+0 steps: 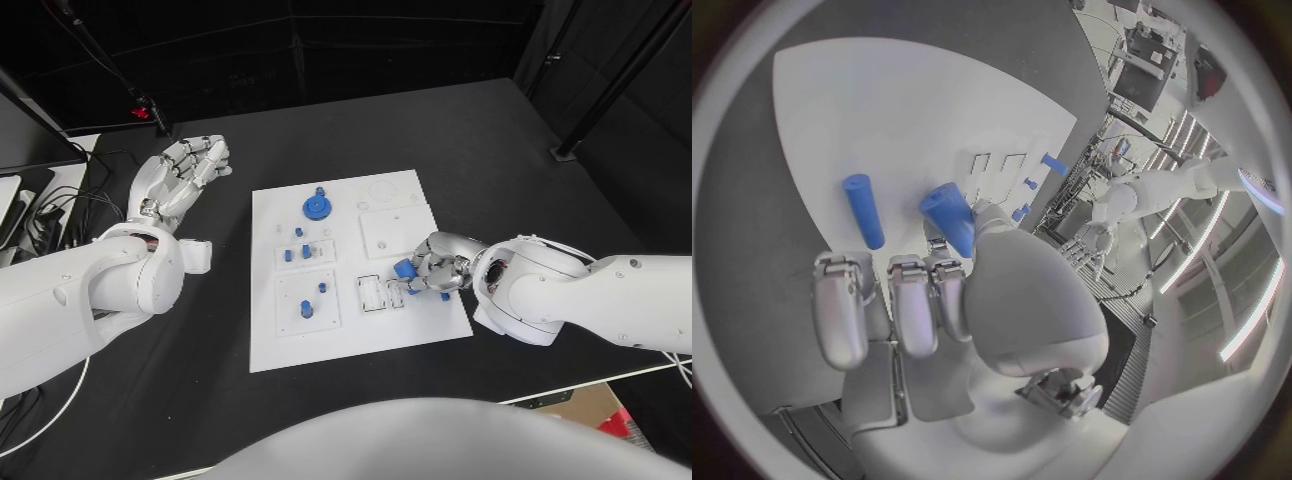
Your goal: Assemble the parts on the task board
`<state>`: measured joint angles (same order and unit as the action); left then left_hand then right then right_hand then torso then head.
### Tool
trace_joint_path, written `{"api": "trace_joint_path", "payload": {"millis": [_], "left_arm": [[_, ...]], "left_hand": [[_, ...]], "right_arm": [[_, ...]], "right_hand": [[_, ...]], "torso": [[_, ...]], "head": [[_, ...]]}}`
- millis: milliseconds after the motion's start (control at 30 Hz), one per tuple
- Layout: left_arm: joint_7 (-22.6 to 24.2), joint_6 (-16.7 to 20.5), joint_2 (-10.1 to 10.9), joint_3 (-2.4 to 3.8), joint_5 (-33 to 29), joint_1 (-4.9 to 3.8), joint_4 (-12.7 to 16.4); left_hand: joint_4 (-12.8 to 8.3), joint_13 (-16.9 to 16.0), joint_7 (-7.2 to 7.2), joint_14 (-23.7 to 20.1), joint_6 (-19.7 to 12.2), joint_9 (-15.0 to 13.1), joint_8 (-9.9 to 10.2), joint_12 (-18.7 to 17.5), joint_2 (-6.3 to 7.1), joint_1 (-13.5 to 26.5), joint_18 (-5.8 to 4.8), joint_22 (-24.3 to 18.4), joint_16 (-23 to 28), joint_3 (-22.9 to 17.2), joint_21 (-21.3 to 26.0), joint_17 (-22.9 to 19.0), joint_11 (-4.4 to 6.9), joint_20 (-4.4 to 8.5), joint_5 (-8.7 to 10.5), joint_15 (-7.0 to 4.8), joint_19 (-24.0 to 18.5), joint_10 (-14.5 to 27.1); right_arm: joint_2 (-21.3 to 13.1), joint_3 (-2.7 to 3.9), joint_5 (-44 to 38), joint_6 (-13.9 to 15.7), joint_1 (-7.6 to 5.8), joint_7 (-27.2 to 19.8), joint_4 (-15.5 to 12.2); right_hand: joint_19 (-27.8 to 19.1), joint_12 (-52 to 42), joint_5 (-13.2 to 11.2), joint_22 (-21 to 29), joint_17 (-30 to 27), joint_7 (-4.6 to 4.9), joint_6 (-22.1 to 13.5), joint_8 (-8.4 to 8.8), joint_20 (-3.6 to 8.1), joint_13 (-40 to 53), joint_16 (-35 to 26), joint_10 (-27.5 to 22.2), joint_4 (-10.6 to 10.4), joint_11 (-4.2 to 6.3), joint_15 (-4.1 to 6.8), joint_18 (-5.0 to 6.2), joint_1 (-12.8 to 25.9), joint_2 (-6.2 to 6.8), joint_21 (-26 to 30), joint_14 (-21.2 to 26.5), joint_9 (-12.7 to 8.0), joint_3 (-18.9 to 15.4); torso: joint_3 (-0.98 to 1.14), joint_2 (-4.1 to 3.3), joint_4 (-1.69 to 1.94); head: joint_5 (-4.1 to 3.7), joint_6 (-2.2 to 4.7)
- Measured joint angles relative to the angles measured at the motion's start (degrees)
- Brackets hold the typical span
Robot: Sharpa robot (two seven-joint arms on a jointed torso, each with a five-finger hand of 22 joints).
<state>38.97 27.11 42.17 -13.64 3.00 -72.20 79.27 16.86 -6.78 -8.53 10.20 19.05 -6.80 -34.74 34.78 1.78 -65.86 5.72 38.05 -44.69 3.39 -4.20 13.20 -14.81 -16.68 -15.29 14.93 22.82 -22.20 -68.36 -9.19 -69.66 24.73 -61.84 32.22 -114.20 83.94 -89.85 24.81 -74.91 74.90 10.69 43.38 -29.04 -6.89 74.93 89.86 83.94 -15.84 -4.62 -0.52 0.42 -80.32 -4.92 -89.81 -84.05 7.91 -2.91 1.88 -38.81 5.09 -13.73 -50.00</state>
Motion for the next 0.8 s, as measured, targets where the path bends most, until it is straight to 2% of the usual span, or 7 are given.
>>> {"api": "trace_joint_path", "payload": {"millis": [200,367,467,500,600,800], "left_arm": [[0.0,-0.1,-0.1,0.0,0.0,0.03,-0.2],[0.0,-0.1,-0.2,0.0,0.0,0.05,-0.4],[0.0,-0.1,-0.3,0.0,0.0,0.06,-0.4],[0.0,-0.1,-0.4,0.0,0.0,0.06,-0.5],[0.0,-0.1,-0.5,0.0,0.0,0.06,-0.5],[0.0,-0.2,-0.7,0.0,0.0,0.06,-0.5]], "left_hand": [[0.0,0.0,0.0,0.0,0.0,0.0,0.0,0.0,0.0,0.0,0.0,0.0,0.0,0.0,0.0,0.0,0.0,0.0,0.0,0.0,0.0,0.0],[0.0,0.0,0.0,0.0,0.0,0.0,0.0,0.0,0.0,0.0,0.0,0.0,0.0,0.0,0.0,0.0,0.0,0.0,0.0,0.0,0.0,0.0],[0.0,0.1,0.0,0.0,0.0,0.1,0.0,0.0,0.0,0.0,0.0,0.0,0.0,0.0,0.0,-0.1,0.0,0.0,0.0,0.0,0.0,0.0],[0.0,0.1,0.0,0.0,0.0,0.1,0.0,0.0,0.0,0.0,0.0,0.0,0.0,0.0,0.0,-0.1,0.0,0.0,0.0,0.0,0.0,0.0],[0.0,0.1,0.0,0.0,0.0,0.1,0.0,0.0,0.0,0.0,0.0,0.0,0.0,0.0,0.0,-0.1,0.0,0.0,0.0,0.0,0.0,0.0],[0.0,0.1,0.0,0.0,0.0,0.1,0.0,0.0,0.0,0.0,0.0,0.0,0.0,0.0,0.0,-0.1,0.0,0.0,0.0,0.0,0.0,0.0]], "right_arm": [[-3.0,-0.07,7.3,4.8,0.12,-3.2,-2.7],[-4.5,-0.05,13.4,7.0,-0.17,-5.8,-4.5],[-4.5,-0.01,16.3,7.6,-0.49,-7.2,-5.1],[-4.4,0.0,16.8,7.6,-0.55,-7.5,-5.2],[-3.6,0.0,17.4,7.5,-0.65,-8.1,-5.3],[-1.7,-0.01,14.3,6.0,-0.72,-7.5,-4.5]], "right_hand": [[0.0,0.0,0.3,0.0,0.0,0.69,0.7,0.35,0.0,0.0,0.0,0.0,-0.1,0.0,0.0,0.0,0.0,0.0,0.0,0.0,-0.5,0.0],[0.0,0.0,0.3,0.0,0.0,1.3,1.3,1.7,0.0,0.0,0.0,0.0,-0.4,0.0,0.0,0.0,0.0,0.0,0.0,0.0,-1.1,-0.2],[0.0,0.0,0.2,0.0,0.0,1.31,2.0,2.84,0.0,0.0,0.0,0.0,-0.8,0.0,-0.01,0.0,0.0,-0.01,0.0,0.0,-1.5,-0.6],[0.0,0.0,-0.1,0.0,0.0,1.27,2.5,3.16,0.0,0.0,0.0,0.0,-1.0,0.0,-0.01,-0.01,0.5,-0.44,0.0,0.0,-1.7,-0.8],[0.0,0.0,-1.6,0.0,0.0,0.69,4.4,4.17,0.0,0.0,0.0,0.0,-1.0,0.0,-0.01,-0.01,3.1,-0.79,0.0,0.0,-2.0,-1.8],[0.0,0.0,-4.3,0.0,0.0,0.04,7.1,6.3,0.0,0.0,0.0,0.2,-0.9,0.26,0.0,0.0,5.3,-1.5,0.0,0.0,-2.7,-3.4]], "torso": [[0.02,0.03,0.03],[0.01,0.03,0.1],[-0.03,0.03,0.12],[-0.04,0.03,0.12],[-0.04,0.03,0.12],[-0.02,0.02,0.2]], "head": [[0.03,0.0],[0.04,0.0],[0.13,0.0],[0.16,0.0],[0.35,0.0],[0.86,0.0]]}}
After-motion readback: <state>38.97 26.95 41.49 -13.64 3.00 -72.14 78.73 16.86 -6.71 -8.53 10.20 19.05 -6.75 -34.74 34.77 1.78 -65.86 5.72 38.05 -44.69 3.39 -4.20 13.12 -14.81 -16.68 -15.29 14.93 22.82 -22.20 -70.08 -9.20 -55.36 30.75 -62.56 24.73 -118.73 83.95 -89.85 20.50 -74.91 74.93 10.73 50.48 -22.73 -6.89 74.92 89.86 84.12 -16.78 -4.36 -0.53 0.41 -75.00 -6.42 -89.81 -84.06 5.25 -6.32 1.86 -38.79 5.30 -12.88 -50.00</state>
